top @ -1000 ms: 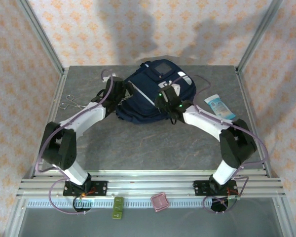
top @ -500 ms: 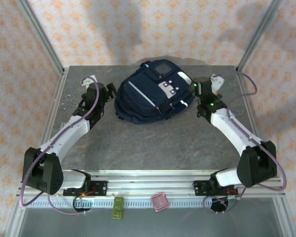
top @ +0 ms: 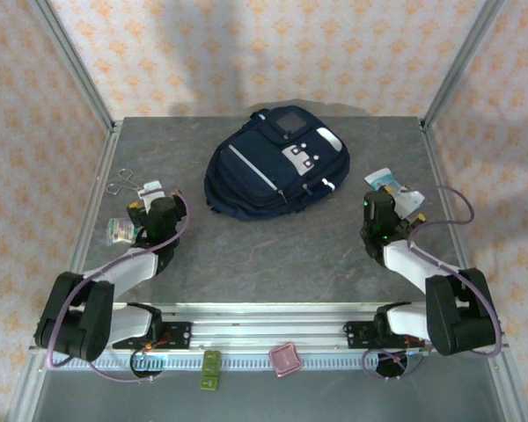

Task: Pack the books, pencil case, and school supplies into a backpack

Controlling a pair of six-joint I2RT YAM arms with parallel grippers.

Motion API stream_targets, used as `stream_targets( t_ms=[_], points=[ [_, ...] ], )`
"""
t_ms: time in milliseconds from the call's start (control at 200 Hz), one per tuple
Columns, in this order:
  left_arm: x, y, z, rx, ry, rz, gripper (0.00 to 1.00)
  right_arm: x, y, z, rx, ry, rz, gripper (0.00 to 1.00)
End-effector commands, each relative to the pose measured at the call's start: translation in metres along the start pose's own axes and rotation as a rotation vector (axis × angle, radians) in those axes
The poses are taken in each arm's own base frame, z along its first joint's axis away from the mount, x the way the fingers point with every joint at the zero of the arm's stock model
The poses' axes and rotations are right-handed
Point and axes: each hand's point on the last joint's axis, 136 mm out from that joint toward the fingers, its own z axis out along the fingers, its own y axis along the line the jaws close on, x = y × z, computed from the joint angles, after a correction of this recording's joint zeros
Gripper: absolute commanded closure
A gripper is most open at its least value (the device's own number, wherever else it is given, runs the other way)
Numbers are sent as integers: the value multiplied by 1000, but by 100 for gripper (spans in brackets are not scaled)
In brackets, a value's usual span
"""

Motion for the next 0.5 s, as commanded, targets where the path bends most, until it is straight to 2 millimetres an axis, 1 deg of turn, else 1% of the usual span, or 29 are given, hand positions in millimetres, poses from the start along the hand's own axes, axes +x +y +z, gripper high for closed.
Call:
stream_targets(
  t_ms=[0, 95, 185, 245, 270, 295, 325, 350, 440, 460, 496],
  points=[
    [-27, 12, 6, -96, -151, -13, 0, -19, 0, 3, 8, -120, 62, 0],
    [-22, 10, 5, -56, -213, -61, 0, -16, -2, 0, -37, -165, 55, 0],
    [-24, 1, 3, 11, -254, -63, 0, -10, -1, -6, -118, -191, 66, 0],
    [-21, 4, -1, 18, -289, -79, 0, -10, 0, -10, -156, -200, 84, 0],
    [-22, 6, -4, 22, -317, -86, 0, -10, 0, -11, -175, -206, 93, 0],
    [-20, 7, -3, 21, -311, -78, 0, -12, 1, -14, -200, -220, 93, 0],
    [-15, 5, 0, 25, -278, -74, 0, -13, 4, -16, -228, -230, 82, 0],
    [-15, 3, 1, 36, -265, -75, 0, -13, 7, -17, -256, -237, 74, 0],
    [-19, -1, -1, 88, -296, -69, 0, -8, 15, -16, -339, -254, 51, 0],
    [-17, -2, 0, 97, -289, -67, 0, -7, 20, -16, -359, -252, 39, 0],
    [-15, -5, -2, 132, -282, -68, 0, 0, 34, -17, -420, -213, -13, 0]
  ],
)
